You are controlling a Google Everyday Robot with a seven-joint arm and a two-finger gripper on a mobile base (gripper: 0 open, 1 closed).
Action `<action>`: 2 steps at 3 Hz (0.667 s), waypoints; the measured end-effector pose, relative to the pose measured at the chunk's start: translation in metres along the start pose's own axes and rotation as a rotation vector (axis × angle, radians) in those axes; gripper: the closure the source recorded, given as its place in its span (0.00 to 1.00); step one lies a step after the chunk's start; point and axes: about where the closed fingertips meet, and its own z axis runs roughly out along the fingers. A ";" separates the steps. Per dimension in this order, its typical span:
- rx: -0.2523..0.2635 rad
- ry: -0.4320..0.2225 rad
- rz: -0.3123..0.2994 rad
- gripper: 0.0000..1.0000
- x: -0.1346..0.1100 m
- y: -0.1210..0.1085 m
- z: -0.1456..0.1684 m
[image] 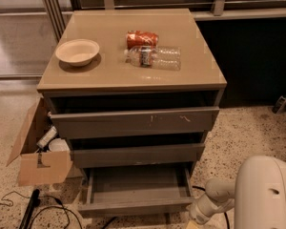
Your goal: Close bottom drawer
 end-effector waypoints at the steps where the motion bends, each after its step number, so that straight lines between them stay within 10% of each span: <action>1: 0.047 0.020 0.002 0.16 -0.030 -0.038 -0.012; 2: 0.060 0.026 0.003 0.39 -0.036 -0.048 -0.016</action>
Offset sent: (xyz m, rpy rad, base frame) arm 0.2253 0.0359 0.0141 -0.1300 -0.1062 0.0264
